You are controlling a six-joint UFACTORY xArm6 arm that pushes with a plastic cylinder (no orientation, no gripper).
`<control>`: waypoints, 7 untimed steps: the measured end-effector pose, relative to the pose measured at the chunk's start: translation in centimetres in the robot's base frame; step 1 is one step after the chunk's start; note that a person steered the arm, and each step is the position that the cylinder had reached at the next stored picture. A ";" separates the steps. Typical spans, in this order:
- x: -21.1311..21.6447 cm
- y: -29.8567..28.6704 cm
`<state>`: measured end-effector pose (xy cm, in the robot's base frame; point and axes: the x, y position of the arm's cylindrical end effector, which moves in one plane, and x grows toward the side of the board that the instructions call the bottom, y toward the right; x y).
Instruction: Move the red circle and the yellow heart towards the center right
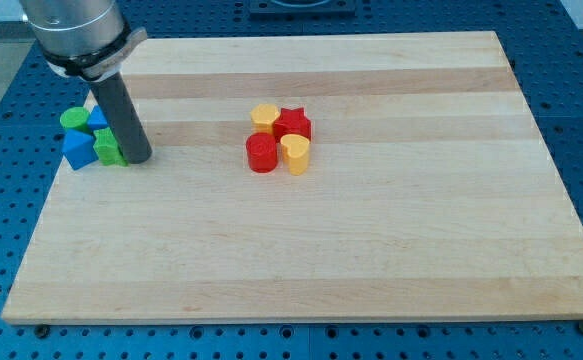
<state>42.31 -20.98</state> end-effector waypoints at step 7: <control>2.3 1.1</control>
<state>44.62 -19.91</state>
